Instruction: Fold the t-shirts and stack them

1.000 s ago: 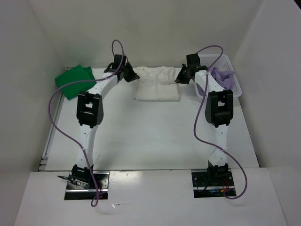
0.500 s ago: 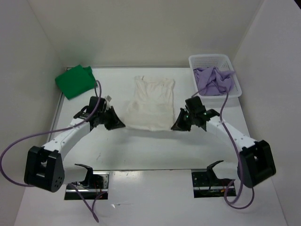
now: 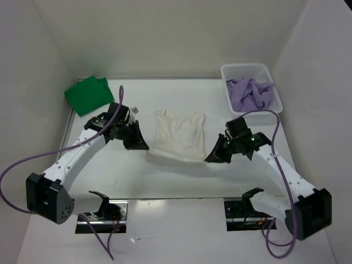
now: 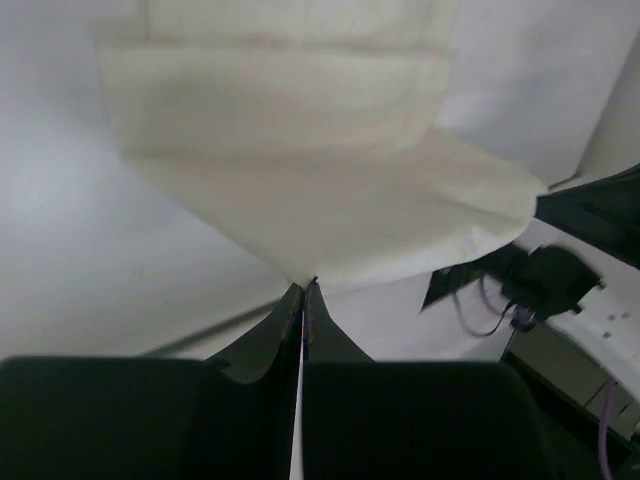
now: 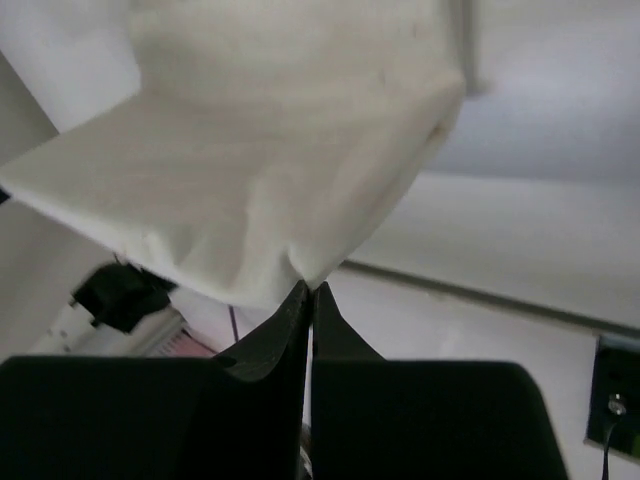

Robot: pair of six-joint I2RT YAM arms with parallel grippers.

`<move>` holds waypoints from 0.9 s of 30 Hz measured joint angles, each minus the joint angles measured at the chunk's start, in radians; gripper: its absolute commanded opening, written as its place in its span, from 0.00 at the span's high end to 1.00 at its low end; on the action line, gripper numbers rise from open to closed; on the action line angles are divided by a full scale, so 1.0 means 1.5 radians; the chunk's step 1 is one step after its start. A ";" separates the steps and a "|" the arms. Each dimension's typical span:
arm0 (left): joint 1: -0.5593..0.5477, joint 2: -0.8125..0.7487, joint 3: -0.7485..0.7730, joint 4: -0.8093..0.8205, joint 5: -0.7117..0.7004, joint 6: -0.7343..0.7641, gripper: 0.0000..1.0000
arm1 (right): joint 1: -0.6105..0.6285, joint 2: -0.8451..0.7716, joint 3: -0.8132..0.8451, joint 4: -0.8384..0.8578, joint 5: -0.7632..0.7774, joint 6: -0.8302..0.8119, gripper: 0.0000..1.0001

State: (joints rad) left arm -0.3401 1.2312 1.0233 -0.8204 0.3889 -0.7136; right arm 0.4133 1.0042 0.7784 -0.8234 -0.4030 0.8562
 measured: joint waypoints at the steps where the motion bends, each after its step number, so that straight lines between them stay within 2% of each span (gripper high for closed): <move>1: 0.004 0.023 0.036 0.019 -0.001 0.005 1.00 | -0.025 0.041 0.029 0.004 0.002 -0.016 1.00; 7: 0.065 0.211 0.195 0.129 -0.016 0.024 0.97 | -0.122 0.297 0.237 0.082 0.027 -0.124 1.00; 11: 0.072 0.394 0.316 0.191 -0.053 0.035 0.97 | -0.141 0.471 0.363 0.133 0.052 -0.170 1.00; 15: 0.078 0.578 0.441 0.242 -0.085 0.031 0.92 | -0.161 0.632 0.485 0.172 0.074 -0.197 1.00; 18: 0.087 0.668 0.506 0.266 -0.104 0.011 0.90 | -0.168 0.736 0.574 0.189 0.080 -0.207 1.00; 19: 0.090 0.688 0.526 0.267 -0.110 0.001 0.87 | -0.169 0.765 0.601 0.193 0.085 -0.209 0.97; 20: 0.092 0.701 0.540 0.273 -0.117 -0.005 0.78 | -0.170 0.788 0.622 0.195 0.087 -0.210 0.93; 21: 0.095 0.706 0.547 0.279 -0.125 -0.013 0.74 | -0.170 0.803 0.639 0.196 0.091 -0.211 0.87; 24: 0.103 0.706 0.554 0.308 -0.140 -0.034 0.60 | -0.170 0.829 0.679 0.196 0.101 -0.212 0.74; 25: 0.106 0.705 0.554 0.324 -0.142 -0.038 0.52 | -0.170 0.829 0.685 0.197 0.104 -0.212 0.65; 27: 0.109 0.694 0.544 0.346 -0.146 -0.050 0.47 | -0.170 0.829 0.700 0.196 0.106 -0.210 0.57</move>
State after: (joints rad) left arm -0.1761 2.2715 1.8393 -0.3016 0.1703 -0.7879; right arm 0.1589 2.2482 1.8290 -0.5297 -0.2447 0.5407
